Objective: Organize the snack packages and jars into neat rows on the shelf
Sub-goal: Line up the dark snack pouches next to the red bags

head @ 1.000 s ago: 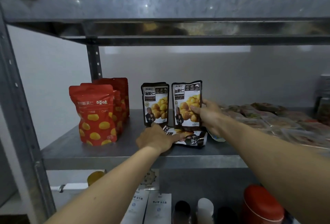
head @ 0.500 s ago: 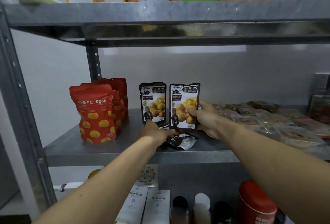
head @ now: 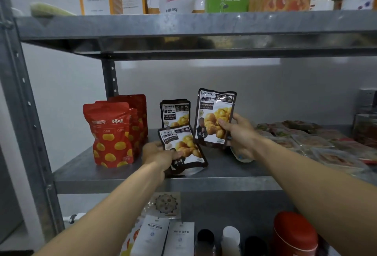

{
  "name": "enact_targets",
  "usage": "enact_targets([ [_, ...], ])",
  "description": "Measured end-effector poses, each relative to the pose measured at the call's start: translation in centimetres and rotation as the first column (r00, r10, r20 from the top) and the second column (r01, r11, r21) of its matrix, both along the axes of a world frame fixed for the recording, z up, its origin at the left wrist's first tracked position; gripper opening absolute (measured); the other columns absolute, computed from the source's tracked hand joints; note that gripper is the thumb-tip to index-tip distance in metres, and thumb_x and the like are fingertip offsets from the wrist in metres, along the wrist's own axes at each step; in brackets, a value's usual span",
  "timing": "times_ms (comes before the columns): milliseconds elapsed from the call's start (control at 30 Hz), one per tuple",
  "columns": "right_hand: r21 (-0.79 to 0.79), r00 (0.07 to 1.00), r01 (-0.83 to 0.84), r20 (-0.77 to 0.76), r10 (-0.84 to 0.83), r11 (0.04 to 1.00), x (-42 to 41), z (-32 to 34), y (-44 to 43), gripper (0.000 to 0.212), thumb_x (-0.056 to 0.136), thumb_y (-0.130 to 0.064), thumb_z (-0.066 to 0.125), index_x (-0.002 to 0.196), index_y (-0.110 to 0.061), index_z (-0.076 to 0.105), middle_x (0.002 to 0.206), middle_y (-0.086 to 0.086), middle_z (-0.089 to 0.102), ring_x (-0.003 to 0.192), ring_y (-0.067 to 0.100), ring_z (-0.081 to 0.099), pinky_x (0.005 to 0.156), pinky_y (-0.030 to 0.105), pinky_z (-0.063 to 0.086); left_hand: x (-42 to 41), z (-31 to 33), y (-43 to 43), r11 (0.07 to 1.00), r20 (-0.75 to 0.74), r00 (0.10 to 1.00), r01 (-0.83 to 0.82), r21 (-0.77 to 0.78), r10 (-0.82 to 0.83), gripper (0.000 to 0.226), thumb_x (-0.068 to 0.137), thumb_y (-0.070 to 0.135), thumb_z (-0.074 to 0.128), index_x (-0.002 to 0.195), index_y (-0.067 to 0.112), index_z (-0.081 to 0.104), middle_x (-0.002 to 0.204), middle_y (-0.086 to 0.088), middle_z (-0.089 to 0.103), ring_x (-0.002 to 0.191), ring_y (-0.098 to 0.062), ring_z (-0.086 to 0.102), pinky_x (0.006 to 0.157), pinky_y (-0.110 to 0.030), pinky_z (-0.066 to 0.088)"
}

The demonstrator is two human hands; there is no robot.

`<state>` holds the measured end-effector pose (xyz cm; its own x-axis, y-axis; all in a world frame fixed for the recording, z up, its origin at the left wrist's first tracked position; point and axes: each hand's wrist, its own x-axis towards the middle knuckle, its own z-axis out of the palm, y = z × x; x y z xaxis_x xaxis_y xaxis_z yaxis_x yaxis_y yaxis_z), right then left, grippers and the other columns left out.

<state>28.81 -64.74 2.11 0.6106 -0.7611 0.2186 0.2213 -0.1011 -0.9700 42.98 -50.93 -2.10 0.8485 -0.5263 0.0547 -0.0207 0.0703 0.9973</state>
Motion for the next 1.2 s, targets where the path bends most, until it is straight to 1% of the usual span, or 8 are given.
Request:
enact_targets([
  [167,-0.015,1.000,0.009,-0.008,-0.009,1.000,0.2,0.4,-0.6,0.019,0.099,-0.008,0.054,0.111,-0.021,0.061,0.085,0.002,0.068,0.068,0.012,0.063,0.063,0.035,0.057,2.5,-0.5,0.5,0.990,0.166,0.986,0.023,-0.139,0.001,0.040,0.073,-0.009,0.076,0.100,0.014,0.058,0.091,0.001,0.065,0.077,-0.007,0.061,0.055,-0.012,0.048],
  [300,-0.006,1.000,-0.006,-0.014,0.006,1.000,0.6,0.3,-1.1,0.022,0.098,-0.009,0.055,0.116,-0.018,0.062,0.099,0.006,0.070,0.085,0.022,0.067,0.071,0.041,0.058,4.2,-0.6,-0.5,0.980,0.298,0.953,0.112,-0.166,-0.058,0.046,0.071,-0.014,0.075,0.105,0.011,0.056,0.098,-0.002,0.065,0.090,-0.014,0.064,0.074,-0.020,0.053],
  [433,-0.003,0.999,-0.017,-0.037,0.017,1.000,1.3,0.0,-1.7,0.022,0.098,-0.008,0.055,0.117,-0.017,0.062,0.105,0.011,0.071,0.094,0.028,0.065,0.086,0.051,0.056,5.9,-0.7,-2.0,0.976,0.389,0.915,0.170,-0.134,-0.106,0.046,0.072,-0.014,0.074,0.103,0.012,0.055,0.104,-0.001,0.065,0.093,-0.009,0.064,0.071,-0.014,0.053],
  [633,-0.012,0.998,-0.014,-0.066,0.013,1.000,1.6,-0.6,-3.0,0.020,0.096,-0.010,0.058,0.113,-0.019,0.064,0.110,0.015,0.071,0.102,0.032,0.067,0.090,0.055,0.054,7.5,-0.8,-3.7,0.971,0.427,0.896,0.198,-0.133,-0.124,0.045,0.073,-0.014,0.073,0.106,0.010,0.054,0.103,0.000,0.065,0.095,-0.012,0.063,0.072,-0.011,0.052],
  [767,-0.022,0.997,-0.033,-0.068,0.031,0.999,1.4,-0.8,-3.3,0.023,0.097,-0.010,0.057,0.118,-0.017,0.063,0.106,0.011,0.071,0.092,0.025,0.067,0.088,0.049,0.056,8.0,-1.1,-4.1,0.971,0.448,0.886,0.201,-0.134,-0.121,0.044,0.071,-0.012,0.075,0.100,0.016,0.056,0.105,-0.003,0.064,0.097,-0.014,0.062,0.071,-0.010,0.051],
  [967,-0.010,0.994,-0.105,-0.023,0.105,0.994,1.4,-0.6,-2.3,0.028,0.096,-0.008,0.058,0.123,-0.015,0.061,0.101,0.011,0.068,0.082,0.021,0.060,0.085,0.044,0.056,7.7,-0.8,-2.5,0.979,0.427,0.899,0.161,-0.127,-0.092,0.061,0.070,-0.007,0.079,0.120,0.012,0.049,0.105,0.000,0.058,0.094,-0.009,0.058,0.071,-0.013,0.052],
  [1100,-0.024,0.984,-0.179,0.003,0.179,0.984,2.6,-1.1,-0.2,0.027,0.096,-0.005,0.056,0.121,-0.014,0.062,0.098,0.006,0.071,0.068,0.010,0.066,0.067,0.033,0.056,6.3,-1.0,-0.3,0.996,0.531,0.847,0.051,-0.080,0.000,0.041,0.091,0.018,0.063,0.130,0.015,0.048,0.121,-0.001,0.053,0.110,-0.012,0.052,0.088,-0.016,0.041],
  [1200,-0.021,0.978,-0.210,-0.017,0.210,0.977,4.3,-2.2,1.6,0.025,0.096,-0.003,0.056,0.118,-0.012,0.062,0.092,0.006,0.071,0.063,0.011,0.063,0.059,0.028,0.053,4.9,-2.0,1.3,0.992,0.555,0.827,0.124,-0.029,-0.087,0.048,0.095,0.044,0.048,0.139,0.023,0.042,0.137,0.008,0.044,0.124,-0.006,0.041,0.102,-0.025,0.032],
])
